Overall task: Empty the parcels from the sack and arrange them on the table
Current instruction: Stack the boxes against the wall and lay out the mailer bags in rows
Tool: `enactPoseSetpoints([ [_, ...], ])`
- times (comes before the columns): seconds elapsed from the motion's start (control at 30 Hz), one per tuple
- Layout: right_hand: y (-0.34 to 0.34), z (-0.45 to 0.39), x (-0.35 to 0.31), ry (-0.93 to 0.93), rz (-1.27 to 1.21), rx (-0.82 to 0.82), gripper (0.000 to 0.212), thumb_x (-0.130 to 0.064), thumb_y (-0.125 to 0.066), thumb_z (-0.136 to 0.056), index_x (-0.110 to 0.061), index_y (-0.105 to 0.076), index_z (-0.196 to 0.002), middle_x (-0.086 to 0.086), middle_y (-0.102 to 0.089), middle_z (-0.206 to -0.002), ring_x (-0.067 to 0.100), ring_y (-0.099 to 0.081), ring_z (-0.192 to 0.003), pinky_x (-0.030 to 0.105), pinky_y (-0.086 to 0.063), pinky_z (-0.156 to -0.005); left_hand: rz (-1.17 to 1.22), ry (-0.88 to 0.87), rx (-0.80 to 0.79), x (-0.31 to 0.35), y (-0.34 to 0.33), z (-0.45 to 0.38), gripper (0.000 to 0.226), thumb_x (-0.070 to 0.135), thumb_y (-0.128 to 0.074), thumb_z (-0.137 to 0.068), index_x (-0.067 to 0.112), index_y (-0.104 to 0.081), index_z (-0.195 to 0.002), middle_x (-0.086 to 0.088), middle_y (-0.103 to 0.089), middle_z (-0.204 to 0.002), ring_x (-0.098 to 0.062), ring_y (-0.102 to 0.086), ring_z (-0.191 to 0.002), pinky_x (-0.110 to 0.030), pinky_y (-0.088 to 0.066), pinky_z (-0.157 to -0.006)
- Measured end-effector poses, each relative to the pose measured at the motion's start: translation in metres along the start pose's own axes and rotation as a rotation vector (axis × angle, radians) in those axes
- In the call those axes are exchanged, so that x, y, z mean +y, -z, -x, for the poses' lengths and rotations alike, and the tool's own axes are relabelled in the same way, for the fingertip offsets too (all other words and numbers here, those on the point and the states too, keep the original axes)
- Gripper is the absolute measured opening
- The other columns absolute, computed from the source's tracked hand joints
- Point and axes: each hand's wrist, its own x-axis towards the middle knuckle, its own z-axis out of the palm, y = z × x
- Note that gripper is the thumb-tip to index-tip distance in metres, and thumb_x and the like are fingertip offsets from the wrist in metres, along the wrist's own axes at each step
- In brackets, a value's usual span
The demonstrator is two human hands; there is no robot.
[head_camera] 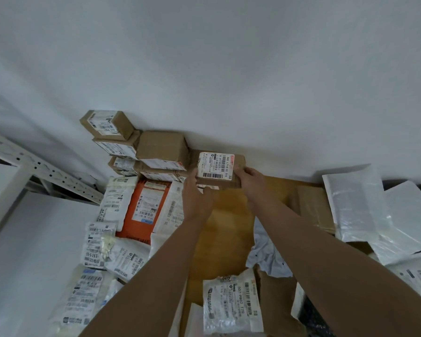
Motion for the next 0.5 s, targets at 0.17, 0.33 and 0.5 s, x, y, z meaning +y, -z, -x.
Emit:
enactPoseSetpoints([
  [0.17, -0.010, 0.017, -0.012, 0.196, 0.016, 0.096, 0.037, -0.034, -0.063, -0.094, -0.014, -0.051, -0.123, 0.003, -0.066, -0.111, 0.008, -0.065, -0.090, 0.017, -0.051, -0.067, 0.069, -0.185, 0.214, 0.009, 0.012, 0.003, 0.041, 0.017, -0.053, -0.094, 0.016, -0.049, -0.134, 0.001, -0.051, -0.128, -0.017, -0.048, -0.119, -0.040, -0.051, -0.094],
  [0.33, -0.050, 0.027, -0.039, 0.287, 0.122, 0.047, 0.026, -0.038, -0.059, -0.094, -0.021, -0.051, -0.112, 0.001, -0.067, -0.111, 0.011, -0.065, -0.093, 0.030, -0.056, -0.078, 0.133, -0.182, 0.396, 0.028, 0.037, -0.023, 0.042, 0.021, -0.046, -0.092, 0.013, -0.050, -0.133, 0.005, -0.042, -0.122, -0.015, -0.041, -0.116, -0.034, -0.044, -0.089],
  [0.5, -0.094, 0.032, -0.058, 0.310, 0.292, -0.111, 0.039, -0.034, -0.056, -0.097, -0.020, -0.051, -0.133, -0.007, -0.053, -0.119, -0.005, -0.048, -0.080, 0.005, -0.037, -0.053, 0.123, 0.014, 0.447, 0.035, 0.071, -0.068, 0.040, 0.020, -0.045, -0.096, 0.018, -0.050, -0.136, -0.004, -0.045, -0.137, -0.023, -0.038, -0.126, -0.048, -0.039, -0.104],
])
